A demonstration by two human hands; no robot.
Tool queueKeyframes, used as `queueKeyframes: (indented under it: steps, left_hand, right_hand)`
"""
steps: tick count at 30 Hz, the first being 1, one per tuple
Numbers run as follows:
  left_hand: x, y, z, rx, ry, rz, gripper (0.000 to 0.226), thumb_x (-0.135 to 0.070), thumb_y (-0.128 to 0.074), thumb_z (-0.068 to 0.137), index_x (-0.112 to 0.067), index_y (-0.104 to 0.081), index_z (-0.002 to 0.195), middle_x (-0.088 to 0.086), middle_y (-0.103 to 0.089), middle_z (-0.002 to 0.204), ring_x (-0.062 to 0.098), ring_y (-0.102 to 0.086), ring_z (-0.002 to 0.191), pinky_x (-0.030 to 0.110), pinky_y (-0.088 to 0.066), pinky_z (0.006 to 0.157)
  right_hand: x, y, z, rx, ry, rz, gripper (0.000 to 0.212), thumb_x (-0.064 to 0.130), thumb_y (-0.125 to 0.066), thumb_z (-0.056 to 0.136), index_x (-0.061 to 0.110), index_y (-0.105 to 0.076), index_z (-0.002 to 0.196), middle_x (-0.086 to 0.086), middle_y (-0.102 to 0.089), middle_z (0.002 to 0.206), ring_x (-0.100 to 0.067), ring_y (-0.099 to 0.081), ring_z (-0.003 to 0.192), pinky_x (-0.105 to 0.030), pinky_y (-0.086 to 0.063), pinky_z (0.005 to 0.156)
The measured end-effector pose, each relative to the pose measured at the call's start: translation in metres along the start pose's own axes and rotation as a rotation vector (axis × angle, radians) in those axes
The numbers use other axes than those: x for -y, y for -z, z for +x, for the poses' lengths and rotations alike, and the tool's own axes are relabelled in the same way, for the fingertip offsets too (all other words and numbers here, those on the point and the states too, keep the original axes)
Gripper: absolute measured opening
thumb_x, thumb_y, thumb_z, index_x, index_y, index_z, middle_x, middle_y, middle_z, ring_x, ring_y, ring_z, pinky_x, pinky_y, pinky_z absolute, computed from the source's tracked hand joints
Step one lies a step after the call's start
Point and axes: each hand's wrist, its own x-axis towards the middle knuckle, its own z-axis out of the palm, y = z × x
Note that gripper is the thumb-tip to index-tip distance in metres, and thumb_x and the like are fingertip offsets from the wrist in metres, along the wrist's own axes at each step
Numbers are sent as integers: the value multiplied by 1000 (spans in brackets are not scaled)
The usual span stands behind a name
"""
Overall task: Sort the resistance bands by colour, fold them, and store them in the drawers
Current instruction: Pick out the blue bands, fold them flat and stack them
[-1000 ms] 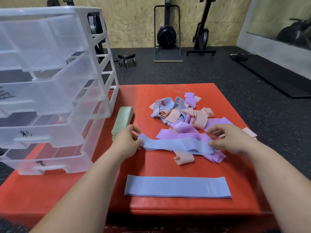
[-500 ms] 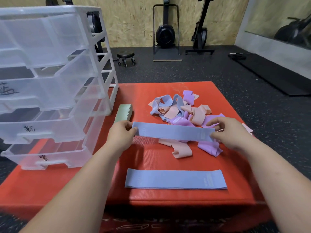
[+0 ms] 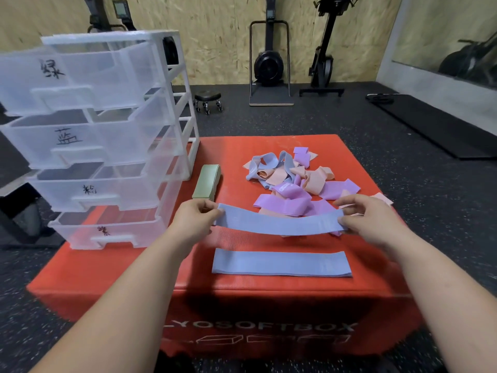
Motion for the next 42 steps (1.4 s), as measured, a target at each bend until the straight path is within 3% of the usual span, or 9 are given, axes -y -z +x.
queueKeyframes:
  steps: [6,10,14,22,26,31,36,39,42]
  left_hand:
    - [13,11,-19,-22,-49,134,9,-19,-78,89,-27,-77,93,-3,-69,74,14,-60,65,32,-49,64]
    - [14,15,-32,35,-121,347,15,-21,-74,90,-32,-71,100,-10,-66,66,13,-54,56,30,-44,57]
    - [11,15,-43,68,-184,568,14,-23,-74,89,-34,-70,95,-10,-69,73,14,-64,75,30,-50,69]
    - [13,5,-48,95,-215,688,11,-24,-70,91,-30,-70,101,-9,-68,79,13,-63,79,33,-53,73]
    - [15,3,-45,126,-204,757,13,-25,-68,89,-31,-69,101,-8,-68,83,16,-65,85,34,-55,75]
    - [15,4,-39,172,-177,804,21,-30,-72,88,-34,-68,109,-2,-56,107,20,-62,93,34,-50,79]
    - [21,9,-35,343,-353,802,48,-34,-79,83,-36,-63,128,-12,-55,122,12,-56,112,30,-48,95]
    - [22,8,-39,447,-399,822,71,-48,-89,74,-39,-58,138,-18,-58,129,7,-54,116,29,-48,100]
    - [23,6,-41,451,-408,864,77,-46,-91,72,-41,-56,141,-19,-61,127,8,-55,117,32,-48,102]
  right_hand:
    - [-3,-1,-22,-18,-2,13,40,-15,-66,79,14,-75,105,-6,-61,78,-22,-58,70,-51,-60,80]
    - [-9,-1,-29,8,-9,-70,40,-13,-67,77,18,-74,103,-1,-62,76,-19,-58,66,-36,-52,69]
    - [-14,-2,-33,40,-35,-245,36,-6,-70,75,23,-74,96,2,-68,69,-16,-60,60,-33,-51,68]
    - [-23,-5,-33,112,-86,-376,35,-3,-69,73,25,-72,95,2,-67,66,-16,-57,54,-34,-50,58]
    - [-24,-6,-33,191,-75,-539,32,4,-72,72,28,-74,93,7,-67,68,-13,-62,62,-34,-54,67]
    - [-18,-5,-33,235,-20,-720,25,29,-80,80,34,-71,103,4,-68,84,-12,-64,79,-28,-47,72]
    - [-18,4,-30,370,105,-773,58,44,-90,69,42,-65,121,9,-58,117,-10,-61,102,-30,-49,94]
    - [-17,4,-33,437,129,-868,71,40,-93,65,43,-61,129,12,-51,119,-10,-56,108,-28,-46,98]
    - [-16,1,-33,426,122,-897,75,37,-95,63,42,-62,130,12,-50,114,-12,-58,106,-30,-49,97]
